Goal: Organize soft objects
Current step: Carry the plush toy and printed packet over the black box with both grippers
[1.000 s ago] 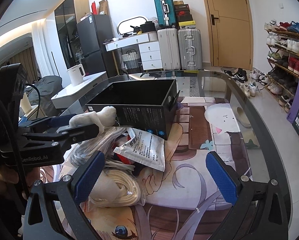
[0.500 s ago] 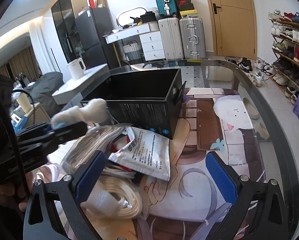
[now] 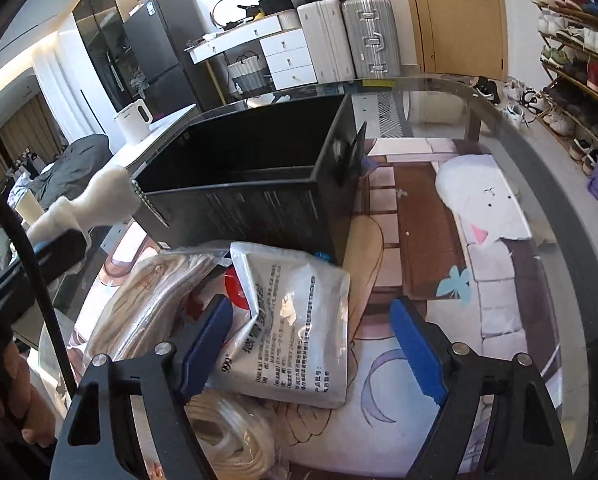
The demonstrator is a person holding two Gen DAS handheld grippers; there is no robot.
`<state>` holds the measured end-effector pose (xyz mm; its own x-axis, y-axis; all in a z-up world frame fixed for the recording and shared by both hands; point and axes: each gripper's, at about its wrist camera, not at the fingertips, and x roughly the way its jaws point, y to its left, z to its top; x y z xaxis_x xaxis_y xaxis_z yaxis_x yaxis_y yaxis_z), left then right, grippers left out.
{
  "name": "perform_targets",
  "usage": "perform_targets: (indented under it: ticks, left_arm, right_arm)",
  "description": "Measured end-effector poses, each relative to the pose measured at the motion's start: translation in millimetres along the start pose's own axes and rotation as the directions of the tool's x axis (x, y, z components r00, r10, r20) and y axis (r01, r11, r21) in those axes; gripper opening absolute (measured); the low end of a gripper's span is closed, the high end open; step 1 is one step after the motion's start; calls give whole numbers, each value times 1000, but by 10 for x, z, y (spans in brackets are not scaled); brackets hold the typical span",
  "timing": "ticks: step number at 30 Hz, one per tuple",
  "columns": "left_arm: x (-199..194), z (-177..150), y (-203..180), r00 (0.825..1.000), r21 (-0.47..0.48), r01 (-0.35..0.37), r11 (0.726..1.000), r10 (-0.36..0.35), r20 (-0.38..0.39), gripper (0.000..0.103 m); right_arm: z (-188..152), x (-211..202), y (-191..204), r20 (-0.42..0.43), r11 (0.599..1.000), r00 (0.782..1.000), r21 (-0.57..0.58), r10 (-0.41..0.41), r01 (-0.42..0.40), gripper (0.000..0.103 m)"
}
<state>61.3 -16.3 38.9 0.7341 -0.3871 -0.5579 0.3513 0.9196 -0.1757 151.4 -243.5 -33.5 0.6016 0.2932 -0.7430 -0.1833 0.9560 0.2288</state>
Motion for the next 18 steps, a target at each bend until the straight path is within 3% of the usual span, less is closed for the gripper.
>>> perform_targets:
  ticks: [6, 10, 18]
  left_arm:
    - [-11, -2, 17, 1000, -10, -5, 1000, 5, 2, 29]
    - [-13, -5, 17, 1000, -9, -13, 1000, 13, 3, 29]
    - [-65, -2, 10, 1000, -4, -24, 1000, 24, 16, 29]
  right_arm:
    - [-47, 50, -42, -18, 999, 999, 14, 38, -37, 73]
    - [-86, -8, -9, -18, 998, 998, 12, 64, -64, 61]
    - [-147, -124, 65, 20, 998, 998, -26, 52, -51, 46]
